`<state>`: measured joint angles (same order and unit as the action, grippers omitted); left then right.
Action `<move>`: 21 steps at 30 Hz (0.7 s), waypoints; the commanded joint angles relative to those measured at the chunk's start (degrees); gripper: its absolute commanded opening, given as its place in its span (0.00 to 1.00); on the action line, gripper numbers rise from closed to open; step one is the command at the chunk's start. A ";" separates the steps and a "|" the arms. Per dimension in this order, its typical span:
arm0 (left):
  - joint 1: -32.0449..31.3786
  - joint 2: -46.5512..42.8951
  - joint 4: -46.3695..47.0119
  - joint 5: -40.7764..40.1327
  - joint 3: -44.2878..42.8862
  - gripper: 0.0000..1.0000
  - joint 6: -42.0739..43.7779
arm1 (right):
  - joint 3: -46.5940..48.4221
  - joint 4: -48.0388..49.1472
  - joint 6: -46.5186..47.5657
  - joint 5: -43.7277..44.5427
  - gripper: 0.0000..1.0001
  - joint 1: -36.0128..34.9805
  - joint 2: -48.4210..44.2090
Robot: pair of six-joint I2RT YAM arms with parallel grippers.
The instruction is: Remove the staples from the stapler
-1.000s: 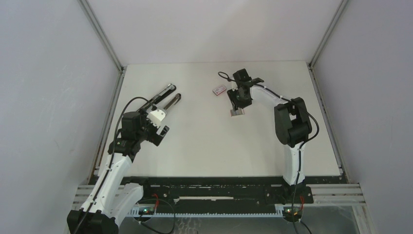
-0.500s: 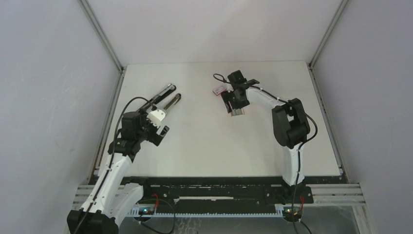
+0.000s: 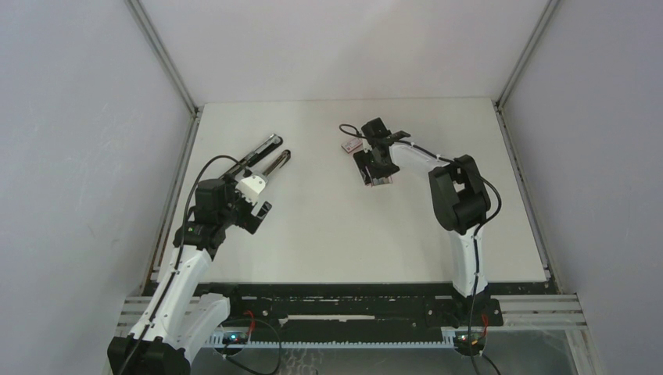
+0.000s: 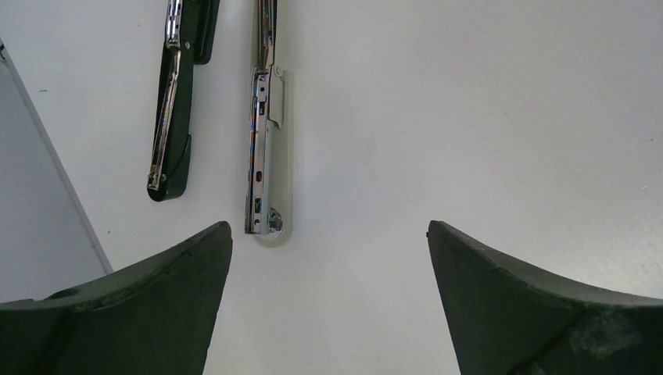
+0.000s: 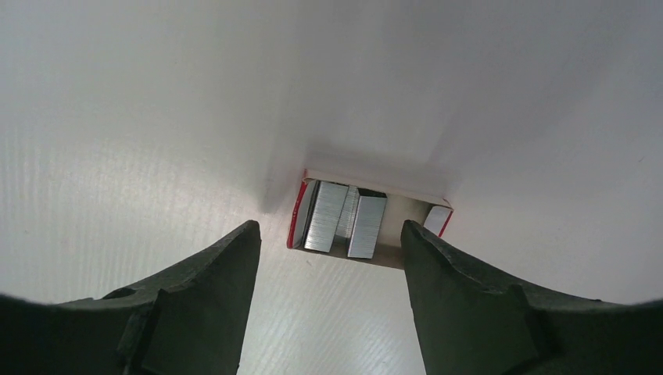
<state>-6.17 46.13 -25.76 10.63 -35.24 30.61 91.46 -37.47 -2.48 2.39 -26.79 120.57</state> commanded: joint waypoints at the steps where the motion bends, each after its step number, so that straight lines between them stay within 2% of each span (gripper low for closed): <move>1: 0.29 -0.22 2.04 -0.33 1.24 1.00 0.68 | 0.47 1.78 -0.86 1.55 0.66 -0.26 0.56; 11: 0.31 -0.26 2.04 -0.33 1.31 1.00 0.79 | 0.35 2.10 -0.75 2.20 0.59 -0.25 0.98; 21: 0.31 -0.54 2.03 -0.21 1.34 1.00 0.77 | 0.39 1.89 -0.69 1.94 0.55 -0.25 1.25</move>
<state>-6.17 46.13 -25.76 10.63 -35.24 30.61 91.46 -37.01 -2.50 3.97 -26.79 121.30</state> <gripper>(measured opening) 0.996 0.563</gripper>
